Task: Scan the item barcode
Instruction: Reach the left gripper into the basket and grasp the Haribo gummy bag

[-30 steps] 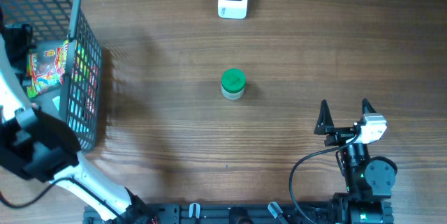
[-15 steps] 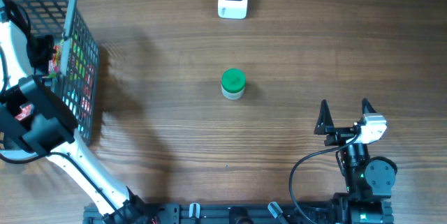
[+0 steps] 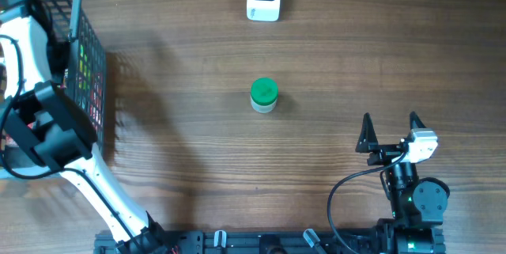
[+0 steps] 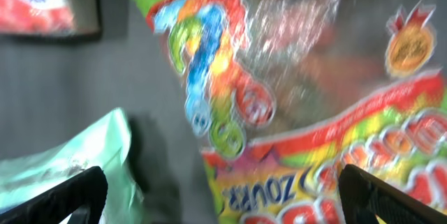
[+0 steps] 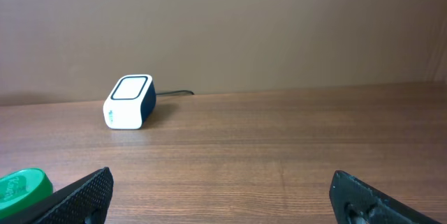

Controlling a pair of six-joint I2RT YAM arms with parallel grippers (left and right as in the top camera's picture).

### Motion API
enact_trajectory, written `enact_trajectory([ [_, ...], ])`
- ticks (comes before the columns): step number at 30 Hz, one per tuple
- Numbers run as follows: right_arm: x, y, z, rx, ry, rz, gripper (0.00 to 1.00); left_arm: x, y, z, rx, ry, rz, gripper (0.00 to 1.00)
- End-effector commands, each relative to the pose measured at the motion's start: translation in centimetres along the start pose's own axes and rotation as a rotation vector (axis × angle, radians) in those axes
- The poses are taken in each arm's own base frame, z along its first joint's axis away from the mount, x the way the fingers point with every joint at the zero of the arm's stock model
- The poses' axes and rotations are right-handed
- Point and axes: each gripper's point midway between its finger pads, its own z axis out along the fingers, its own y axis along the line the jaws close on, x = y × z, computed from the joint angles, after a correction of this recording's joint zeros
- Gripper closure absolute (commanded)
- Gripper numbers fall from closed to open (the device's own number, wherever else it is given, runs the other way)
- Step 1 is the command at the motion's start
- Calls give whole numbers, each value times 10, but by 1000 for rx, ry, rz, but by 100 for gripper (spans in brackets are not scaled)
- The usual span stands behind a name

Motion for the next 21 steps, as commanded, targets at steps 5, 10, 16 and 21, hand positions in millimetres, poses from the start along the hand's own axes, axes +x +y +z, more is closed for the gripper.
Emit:
enact_trajectory([
  [5,-1,4,0,-21,-7,-11,0,7,15,11,-84,25,-48,0],
  [10,-1,4,0,-21,-7,-11,0,-25,34,-36,7,15,-103,0],
  [16,-1,4,0,-21,-7,-11,0,-55,70,-142,213,-92,-196,0],
  [21,-1,4,0,-21,-7,-11,0,-72,126,-269,536,-253,-311,0],
])
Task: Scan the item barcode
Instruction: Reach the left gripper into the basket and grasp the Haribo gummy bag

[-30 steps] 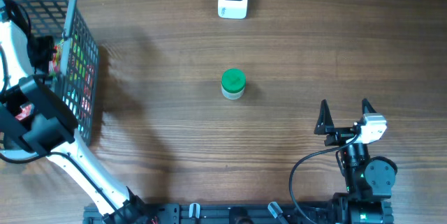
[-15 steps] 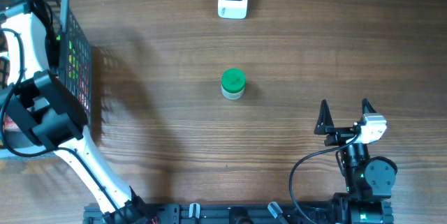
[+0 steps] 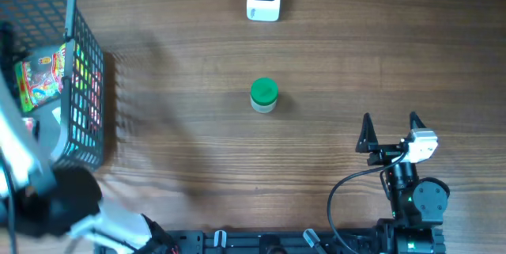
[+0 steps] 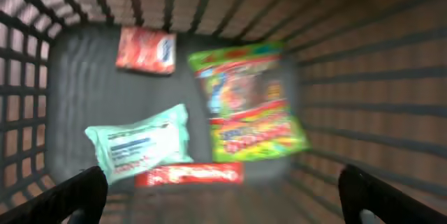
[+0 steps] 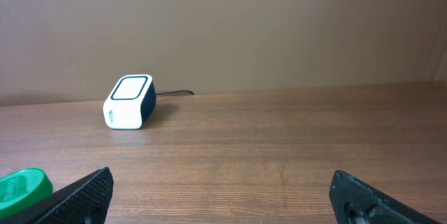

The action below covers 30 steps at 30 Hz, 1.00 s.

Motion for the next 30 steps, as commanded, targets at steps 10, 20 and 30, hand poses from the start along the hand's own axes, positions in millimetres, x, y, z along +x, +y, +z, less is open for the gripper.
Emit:
enact_trajectory([
  [10,-1,4,0,-20,-7,-11,0,-88,-3,-255,801,-348,-274,0],
  [20,-1,4,0,-20,-7,-11,0,-80,0,-143,393,-572,-211,0],
  [30,-1,4,0,-20,-7,-11,0,-48,11,-11,252,-398,-159,0],
])
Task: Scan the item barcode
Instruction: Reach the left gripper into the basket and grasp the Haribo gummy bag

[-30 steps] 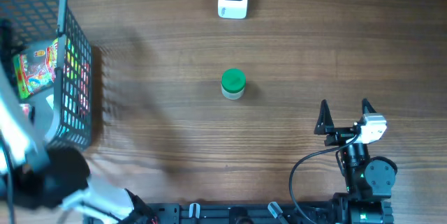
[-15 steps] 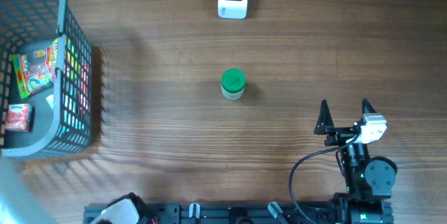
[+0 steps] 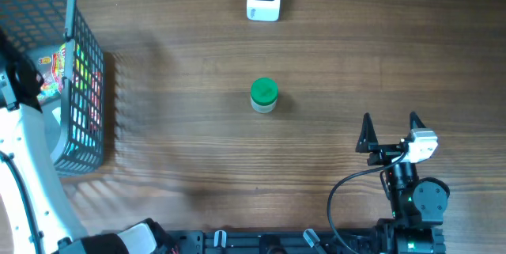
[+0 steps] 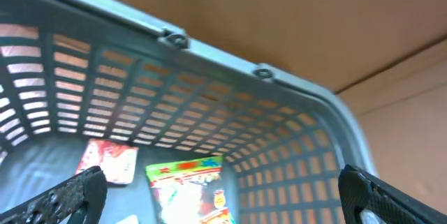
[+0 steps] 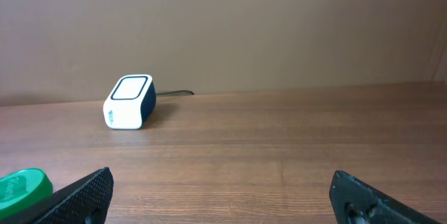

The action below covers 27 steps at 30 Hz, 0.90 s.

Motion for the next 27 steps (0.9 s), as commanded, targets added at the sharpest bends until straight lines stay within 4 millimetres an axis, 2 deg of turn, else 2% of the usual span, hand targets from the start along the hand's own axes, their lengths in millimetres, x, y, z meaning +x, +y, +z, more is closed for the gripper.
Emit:
enact_trajectory([
  [1,-1,4,0,-21,-7,-11,1,23,5,30,-10,144,-32,0],
  [3,-1,4,0,-21,-7,-10,0,41,11,51,-29,234,-45,0],
  [6,-1,4,0,-21,-7,-11,0,92,19,86,-65,426,-57,0],
  [11,-1,4,0,-21,-7,-11,0,158,31,120,-118,553,30,0],
  [18,-1,4,0,-21,-7,-11,0,197,20,138,-74,587,60,0],
  [25,-1,4,0,-21,-7,-11,1,236,51,160,-167,644,100,0],
  [27,-1,4,0,-21,-7,-11,0,245,54,164,-171,665,101,0],
])
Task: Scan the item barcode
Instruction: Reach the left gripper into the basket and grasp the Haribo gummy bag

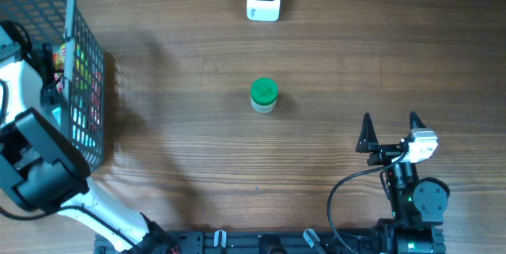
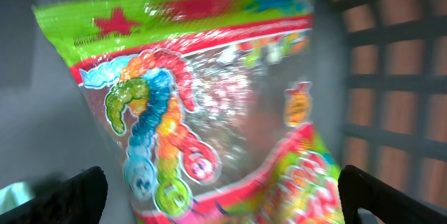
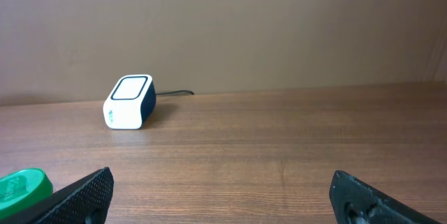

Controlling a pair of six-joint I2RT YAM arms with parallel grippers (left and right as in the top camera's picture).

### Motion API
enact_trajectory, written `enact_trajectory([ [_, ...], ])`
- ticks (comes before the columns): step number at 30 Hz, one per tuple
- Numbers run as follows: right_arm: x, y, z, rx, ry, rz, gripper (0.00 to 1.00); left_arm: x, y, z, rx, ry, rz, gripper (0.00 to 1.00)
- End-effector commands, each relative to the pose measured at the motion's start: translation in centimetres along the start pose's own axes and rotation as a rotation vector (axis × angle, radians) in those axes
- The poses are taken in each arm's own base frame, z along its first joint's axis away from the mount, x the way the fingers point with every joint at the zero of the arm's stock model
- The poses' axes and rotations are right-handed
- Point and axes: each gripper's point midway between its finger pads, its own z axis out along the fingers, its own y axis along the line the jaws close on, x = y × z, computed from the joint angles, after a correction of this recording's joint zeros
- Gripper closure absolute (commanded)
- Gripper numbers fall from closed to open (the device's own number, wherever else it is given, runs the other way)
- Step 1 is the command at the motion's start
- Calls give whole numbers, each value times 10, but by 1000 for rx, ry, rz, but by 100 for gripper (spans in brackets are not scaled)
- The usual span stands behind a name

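A bright gummy-worm candy bag (image 2: 209, 112) fills the left wrist view, lying on the basket floor. My left gripper (image 2: 223, 199) hovers close over it, open, with one black fingertip (image 2: 77, 196) at each lower corner and nothing between them. From overhead, the left arm (image 1: 28, 88) reaches down into the grey basket (image 1: 87, 56), and the bag (image 1: 62, 52) shows only as a sliver. The white barcode scanner stands at the table's far edge, also seen as the scanner (image 3: 129, 102). My right gripper (image 1: 389, 130) rests open at the front right.
A green-lidded jar (image 1: 263, 94) stands mid-table, its lid (image 3: 24, 185) at the right wrist view's lower left. The basket wall (image 2: 380, 77) rises just right of the bag. A pale green packet (image 2: 17, 192) lies at the bag's left.
My left gripper was up near the basket rim, looking in at an angle. It is now low inside the basket, close over the gummy bag, still open. The right arm has not moved.
My left gripper was first open and close over the gummy bag in the basket. Then it was higher, with several packets in view below it. After that it was near the rim. Now it is down over the bag again, holding nothing.
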Motion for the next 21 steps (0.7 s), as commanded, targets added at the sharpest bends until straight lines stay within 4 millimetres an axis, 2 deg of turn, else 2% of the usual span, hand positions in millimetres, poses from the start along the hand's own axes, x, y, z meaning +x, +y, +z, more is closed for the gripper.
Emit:
enact_trajectory([
  [1,-1,4,0,-21,-7,-11,0,11,8,20,-24,44,15,0],
  [5,-1,4,0,-21,-7,-11,0,14,13,31,-39,51,28,0],
  [6,-1,4,0,-21,-7,-11,0,15,14,33,-46,54,29,3],
  [7,-1,4,0,-21,-7,-11,0,17,17,35,-55,60,41,19],
  [8,-1,4,0,-21,-7,-11,0,20,18,36,-55,75,62,44],
  [9,-1,4,0,-21,-7,-11,0,22,17,36,-49,87,87,58],
  [10,-1,4,0,-21,-7,-11,0,23,16,36,-43,95,114,83],
  [11,-1,4,0,-21,-7,-11,0,23,14,33,-32,102,144,96],
  [13,-1,4,0,-21,-7,-11,0,17,8,23,-9,88,187,96],
  [16,-1,4,0,-21,-7,-11,0,-12,-15,-29,70,30,178,96],
  [17,-1,4,0,-21,-7,-11,0,-24,-24,-51,106,3,169,96],
  [19,-1,4,0,-21,-7,-11,0,-45,-39,-102,182,-53,149,96],
  [21,-1,4,0,-21,-7,-11,0,-64,-46,-161,262,-114,128,96],
])
